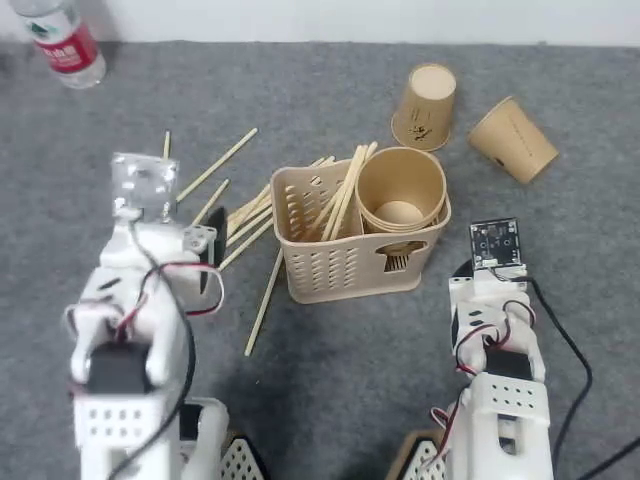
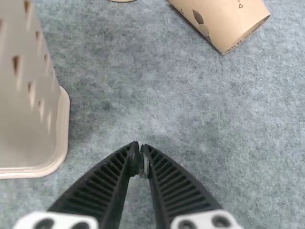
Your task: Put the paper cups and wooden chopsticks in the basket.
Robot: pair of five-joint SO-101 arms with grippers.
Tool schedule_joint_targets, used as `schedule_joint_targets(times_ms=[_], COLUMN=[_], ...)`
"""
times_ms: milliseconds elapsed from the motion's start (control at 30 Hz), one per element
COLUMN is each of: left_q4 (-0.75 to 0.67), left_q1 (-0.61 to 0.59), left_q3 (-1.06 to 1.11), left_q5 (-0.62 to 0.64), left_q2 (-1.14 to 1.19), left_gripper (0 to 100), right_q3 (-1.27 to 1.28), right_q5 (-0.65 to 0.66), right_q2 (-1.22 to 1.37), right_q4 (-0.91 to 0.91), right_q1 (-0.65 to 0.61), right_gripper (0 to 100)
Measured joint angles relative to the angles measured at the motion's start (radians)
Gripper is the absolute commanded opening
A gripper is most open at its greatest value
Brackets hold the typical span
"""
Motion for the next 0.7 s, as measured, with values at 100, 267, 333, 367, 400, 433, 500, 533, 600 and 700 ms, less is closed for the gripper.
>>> schedule_joint_targets(times_ms=[100, 267, 333, 367, 400, 433, 500, 533, 600, 700], left_q4=[-0.003, -0.103, -0.094, -0.074, -0.049, -0.023, 0.005, 0.008, 0.005, -0.041], left_q1=[-0.049, -0.193, -0.210, -0.209, -0.204, -0.196, -0.173, -0.157, -0.118, -0.066], left_q3=[0.012, -0.103, -0.192, -0.236, -0.276, -0.315, -0.374, -0.396, -0.423, -0.442], left_q5=[-0.206, -0.298, -0.342, -0.373, -0.399, -0.413, -0.427, -0.430, -0.430, -0.430], left_q2=[0.164, 0.534, 0.697, 0.776, 0.855, 0.924, 1.043, 1.092, 1.163, 1.240], left_gripper=[19, 18, 18, 18, 18, 18, 18, 18, 18, 18], right_q3=[0.000, 0.000, 0.000, 0.000, 0.000, 0.000, 0.000, 0.000, 0.000, 0.000], right_q5=[0.000, 0.000, 0.000, 0.000, 0.000, 0.000, 0.000, 0.000, 0.000, 0.000], right_q2=[0.000, 0.000, 0.000, 0.000, 0.000, 0.000, 0.000, 0.000, 0.000, 0.000], right_q4=[0.000, 0.000, 0.000, 0.000, 0.000, 0.000, 0.000, 0.000, 0.000, 0.000], right_q1=[0.003, 0.000, 0.000, 0.000, 0.000, 0.000, 0.000, 0.002, 0.002, 0.000], right_gripper=[1.5, 1.5, 1.5, 1.5, 1.5, 1.5, 1.5, 1.5, 1.5, 1.5])
